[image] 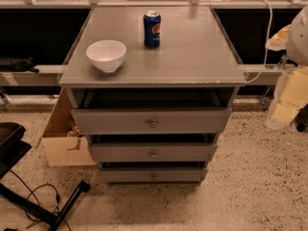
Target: Open bottom drawer
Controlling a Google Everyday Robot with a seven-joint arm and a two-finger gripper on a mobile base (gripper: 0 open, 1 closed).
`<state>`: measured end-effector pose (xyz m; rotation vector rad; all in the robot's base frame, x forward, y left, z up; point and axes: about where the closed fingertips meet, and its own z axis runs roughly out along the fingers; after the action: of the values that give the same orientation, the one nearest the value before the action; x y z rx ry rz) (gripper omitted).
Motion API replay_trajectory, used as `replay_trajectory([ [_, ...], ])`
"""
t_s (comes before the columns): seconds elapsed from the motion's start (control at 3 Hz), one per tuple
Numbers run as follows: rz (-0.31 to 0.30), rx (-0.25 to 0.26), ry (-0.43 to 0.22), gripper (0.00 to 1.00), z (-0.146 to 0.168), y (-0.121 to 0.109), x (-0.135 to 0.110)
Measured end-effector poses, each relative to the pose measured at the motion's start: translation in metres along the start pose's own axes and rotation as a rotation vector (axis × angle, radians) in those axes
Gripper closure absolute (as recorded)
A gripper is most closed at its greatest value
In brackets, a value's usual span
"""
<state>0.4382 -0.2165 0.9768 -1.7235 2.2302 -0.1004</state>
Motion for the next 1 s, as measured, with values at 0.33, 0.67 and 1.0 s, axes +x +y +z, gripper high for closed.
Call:
replay_trajectory([
  [0.33, 0.000, 0.000, 0.000, 0.00, 0.000, 0.000, 0.000],
  [0.67, -0.003, 0.022, 0.016, 0.00, -0.002, -0.003, -0.004],
  [1.0, 0.002, 0.009, -0.009, 0.00, 0.028, 0.009, -0.002],
])
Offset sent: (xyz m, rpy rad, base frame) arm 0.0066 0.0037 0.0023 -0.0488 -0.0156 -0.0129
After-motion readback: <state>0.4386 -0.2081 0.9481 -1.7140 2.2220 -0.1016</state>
